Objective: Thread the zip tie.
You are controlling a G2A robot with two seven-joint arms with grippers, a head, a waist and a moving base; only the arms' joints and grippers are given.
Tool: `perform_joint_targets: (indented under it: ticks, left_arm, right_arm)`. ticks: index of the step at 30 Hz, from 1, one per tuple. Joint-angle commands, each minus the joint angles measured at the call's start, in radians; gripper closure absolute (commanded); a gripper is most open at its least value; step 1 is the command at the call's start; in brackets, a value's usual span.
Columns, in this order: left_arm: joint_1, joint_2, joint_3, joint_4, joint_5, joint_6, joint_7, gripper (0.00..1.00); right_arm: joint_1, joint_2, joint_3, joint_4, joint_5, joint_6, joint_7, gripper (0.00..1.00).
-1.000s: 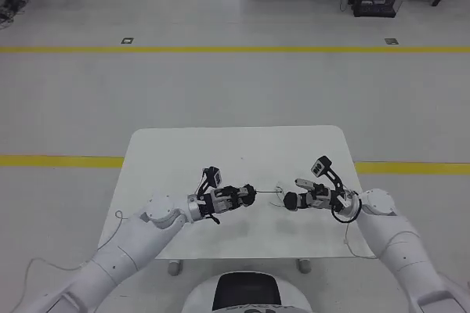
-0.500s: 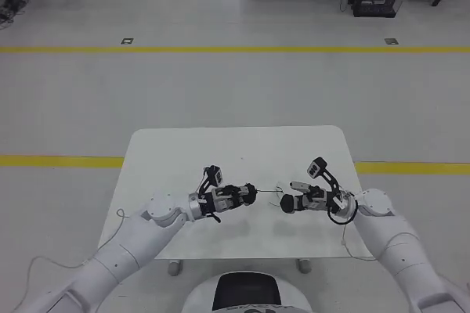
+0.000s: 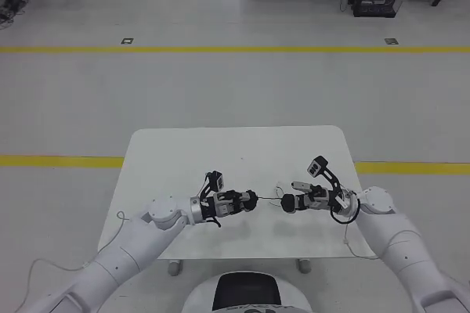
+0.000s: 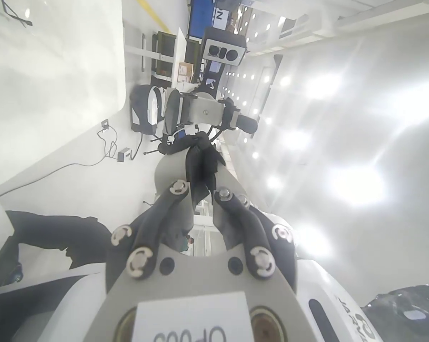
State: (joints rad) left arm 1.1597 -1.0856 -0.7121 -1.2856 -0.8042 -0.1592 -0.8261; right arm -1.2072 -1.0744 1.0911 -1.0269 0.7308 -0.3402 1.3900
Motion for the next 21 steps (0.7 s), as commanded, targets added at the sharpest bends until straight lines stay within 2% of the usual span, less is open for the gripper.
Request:
perform_joint_targets:
  ticks: [1, 3, 6, 13, 21]
  left_arm:
    - [0.000, -0.001, -0.001, 0.001, -0.003, 0.002, -0.003, 1.00]
    - [0.000, -0.001, -0.001, 0.001, -0.003, 0.002, -0.003, 1.00]
    - [0.000, -0.001, -0.001, 0.001, -0.003, 0.002, -0.003, 1.00]
    - [0.000, -0.001, -0.001, 0.001, -0.003, 0.002, -0.003, 1.00]
    - [0.000, -0.001, -0.001, 0.001, -0.003, 0.002, -0.003, 1.00]
  right_arm:
    - [0.003, 0.005, -0.008, -0.001, 0.001, 0.000, 0.000, 0.62]
    - [0.005, 0.009, -0.014, -0.001, 0.002, 0.000, 0.000, 0.67]
    - [0.005, 0.014, -0.019, -0.003, 0.007, 0.000, 0.000, 0.69]
    - [0.010, 0.020, -0.038, 0.002, 0.025, 0.000, 0.000, 0.84]
    - [0.029, 0.022, -0.071, 0.025, 0.040, 0.000, 0.000, 0.85]
